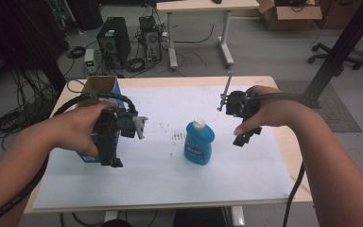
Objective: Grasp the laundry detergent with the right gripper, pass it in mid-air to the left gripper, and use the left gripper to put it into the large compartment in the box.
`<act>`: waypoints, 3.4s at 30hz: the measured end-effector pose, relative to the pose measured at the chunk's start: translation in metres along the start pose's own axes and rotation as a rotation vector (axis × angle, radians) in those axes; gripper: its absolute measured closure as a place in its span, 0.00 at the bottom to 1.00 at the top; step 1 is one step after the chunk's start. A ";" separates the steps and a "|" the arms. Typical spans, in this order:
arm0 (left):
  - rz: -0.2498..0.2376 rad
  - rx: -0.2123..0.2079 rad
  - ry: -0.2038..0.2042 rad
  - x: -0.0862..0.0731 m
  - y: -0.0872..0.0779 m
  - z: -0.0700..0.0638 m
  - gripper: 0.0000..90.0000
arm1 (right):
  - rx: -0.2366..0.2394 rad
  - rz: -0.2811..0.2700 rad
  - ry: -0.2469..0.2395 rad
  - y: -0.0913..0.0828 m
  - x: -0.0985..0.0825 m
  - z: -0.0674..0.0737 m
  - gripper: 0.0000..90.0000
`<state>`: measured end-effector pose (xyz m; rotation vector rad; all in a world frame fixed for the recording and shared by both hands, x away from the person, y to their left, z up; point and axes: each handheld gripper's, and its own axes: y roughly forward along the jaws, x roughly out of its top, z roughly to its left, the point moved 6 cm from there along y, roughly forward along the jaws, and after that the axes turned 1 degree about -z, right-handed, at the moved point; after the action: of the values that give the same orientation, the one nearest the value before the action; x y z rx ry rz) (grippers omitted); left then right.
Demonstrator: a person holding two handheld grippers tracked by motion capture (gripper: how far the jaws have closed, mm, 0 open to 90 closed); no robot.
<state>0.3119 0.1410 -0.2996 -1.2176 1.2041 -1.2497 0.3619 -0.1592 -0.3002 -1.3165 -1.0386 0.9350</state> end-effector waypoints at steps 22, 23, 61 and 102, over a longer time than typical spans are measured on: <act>-0.003 0.017 0.011 -0.005 0.006 -0.003 0.00 | 0.036 -0.069 -0.024 0.024 -0.003 0.014 0.05; -0.005 0.016 0.012 -0.004 0.006 -0.004 0.00 | 0.036 -0.084 -0.023 0.026 -0.003 0.016 0.04; -0.003 0.046 0.030 0.001 -0.005 -0.006 0.00 | -0.022 -0.432 0.068 0.092 -0.002 0.022 0.03; -0.012 0.031 0.031 0.007 0.000 -0.008 0.00 | -0.037 -0.788 0.266 0.141 0.018 0.019 0.02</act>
<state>0.3038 0.1346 -0.2996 -1.1878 1.1970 -1.2957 0.3547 -0.1289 -0.4405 -0.8955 -1.2212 0.1435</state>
